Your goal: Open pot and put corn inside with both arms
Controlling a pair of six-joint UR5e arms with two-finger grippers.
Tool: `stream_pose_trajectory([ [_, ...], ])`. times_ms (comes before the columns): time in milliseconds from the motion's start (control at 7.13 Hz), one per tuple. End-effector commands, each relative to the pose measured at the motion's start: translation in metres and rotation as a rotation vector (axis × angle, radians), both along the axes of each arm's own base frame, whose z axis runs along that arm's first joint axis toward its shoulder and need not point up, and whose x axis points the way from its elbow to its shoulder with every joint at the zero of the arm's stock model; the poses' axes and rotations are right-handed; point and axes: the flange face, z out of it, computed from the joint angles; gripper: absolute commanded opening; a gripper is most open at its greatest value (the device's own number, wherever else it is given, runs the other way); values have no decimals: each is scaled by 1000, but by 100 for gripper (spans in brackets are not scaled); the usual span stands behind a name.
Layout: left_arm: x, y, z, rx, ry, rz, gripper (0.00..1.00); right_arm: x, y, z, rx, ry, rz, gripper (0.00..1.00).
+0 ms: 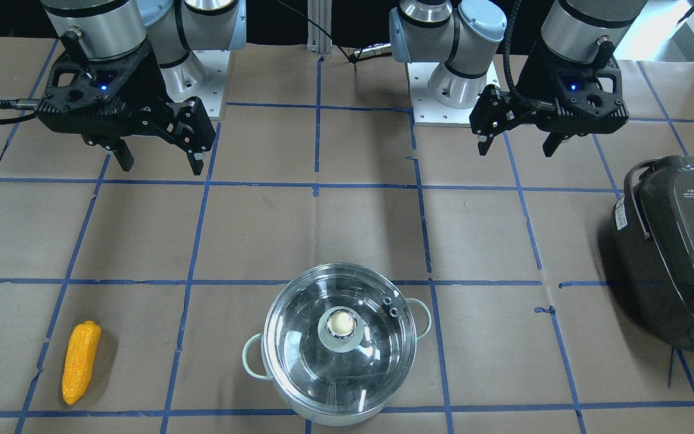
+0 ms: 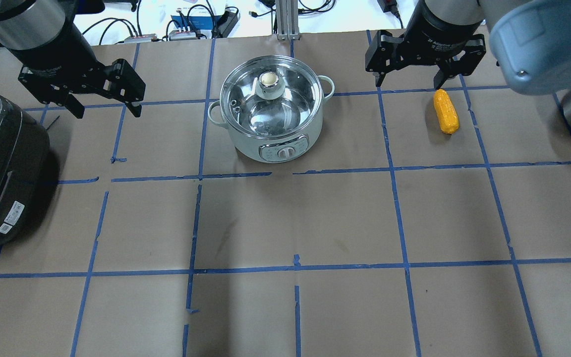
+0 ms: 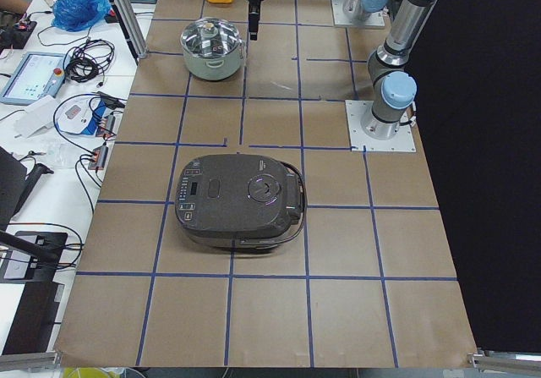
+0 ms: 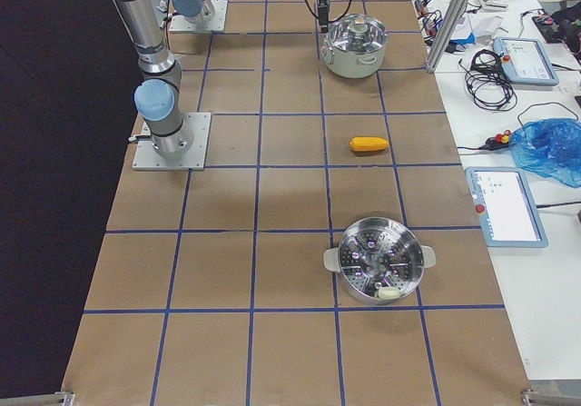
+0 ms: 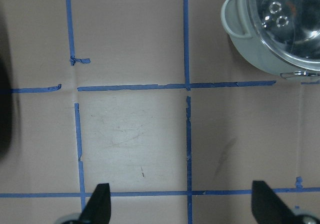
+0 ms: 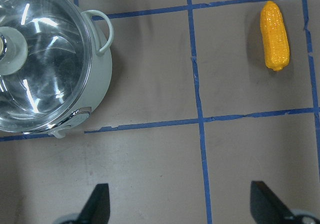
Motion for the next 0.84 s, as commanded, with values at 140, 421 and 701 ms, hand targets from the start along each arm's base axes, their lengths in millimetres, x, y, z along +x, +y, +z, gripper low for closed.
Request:
stream_pose_trajectory([
  [140,0,1,-1,1,1,-1,100,-4,0,-1,3,2,-6,100],
  [421,-1,5,3,-3,2,1,100,-4,-1,-2,4,1,-8,100],
  [701,-2,-11,1,-7,9,19,100,-3,-1,-2,4,1,-6,100],
])
